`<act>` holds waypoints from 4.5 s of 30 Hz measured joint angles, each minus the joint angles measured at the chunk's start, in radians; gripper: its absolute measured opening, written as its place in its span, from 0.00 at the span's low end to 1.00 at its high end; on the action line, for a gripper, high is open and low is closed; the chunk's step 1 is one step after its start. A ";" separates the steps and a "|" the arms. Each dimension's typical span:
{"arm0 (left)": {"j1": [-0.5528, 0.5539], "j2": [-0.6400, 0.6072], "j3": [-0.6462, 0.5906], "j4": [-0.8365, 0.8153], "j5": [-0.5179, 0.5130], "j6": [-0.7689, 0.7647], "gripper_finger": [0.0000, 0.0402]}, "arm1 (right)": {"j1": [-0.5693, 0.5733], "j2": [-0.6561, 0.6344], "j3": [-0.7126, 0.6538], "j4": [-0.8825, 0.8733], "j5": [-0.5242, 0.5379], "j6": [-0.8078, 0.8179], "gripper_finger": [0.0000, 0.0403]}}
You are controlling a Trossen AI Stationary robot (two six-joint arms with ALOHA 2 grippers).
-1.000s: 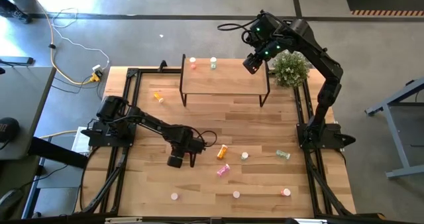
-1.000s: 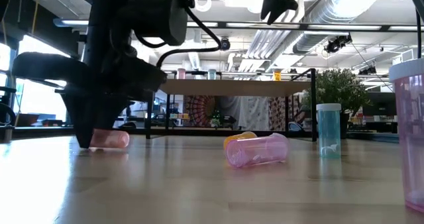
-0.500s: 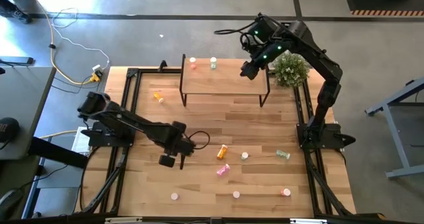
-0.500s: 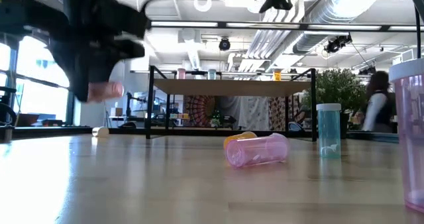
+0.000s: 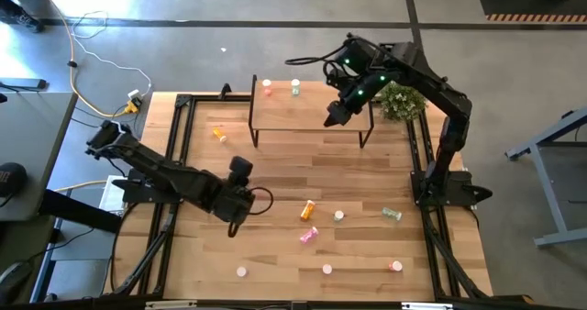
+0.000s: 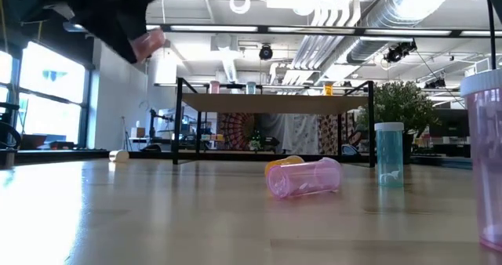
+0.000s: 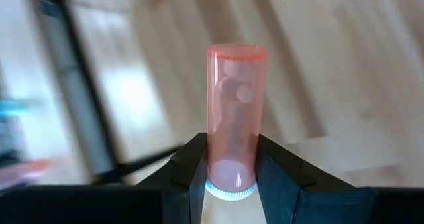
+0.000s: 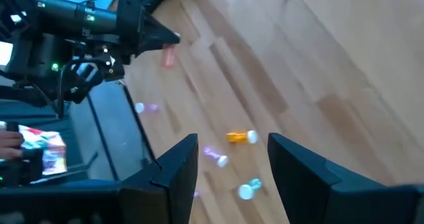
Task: Pick and place medicine bottles onto shelf by color
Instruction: Put the top pink pill bottle on the shelf aligned with the other pink pill bottle
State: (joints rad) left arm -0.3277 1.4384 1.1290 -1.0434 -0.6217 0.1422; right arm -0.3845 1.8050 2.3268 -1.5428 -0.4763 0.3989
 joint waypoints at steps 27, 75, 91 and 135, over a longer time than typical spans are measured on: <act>-0.007 -0.003 0.056 0.442 -0.520 0.788 0.24 | 0.184 0.139 0.000 0.307 -0.154 0.184 0.44; 0.077 -0.002 0.056 1.178 -0.532 1.467 0.24 | 0.202 0.140 0.000 0.401 -0.187 0.328 0.40; 0.088 -0.003 0.056 1.177 -0.508 1.469 0.24 | 0.199 0.140 0.000 0.395 -0.187 0.365 0.24; 0.052 -0.043 0.056 1.306 -0.612 1.316 0.45 | 0.138 0.137 0.000 0.346 -0.024 0.278 0.23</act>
State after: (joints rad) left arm -0.2760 1.3953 1.1854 0.2628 -1.2339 1.4578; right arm -0.2464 1.9423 2.3268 -1.1965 -0.5003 0.6765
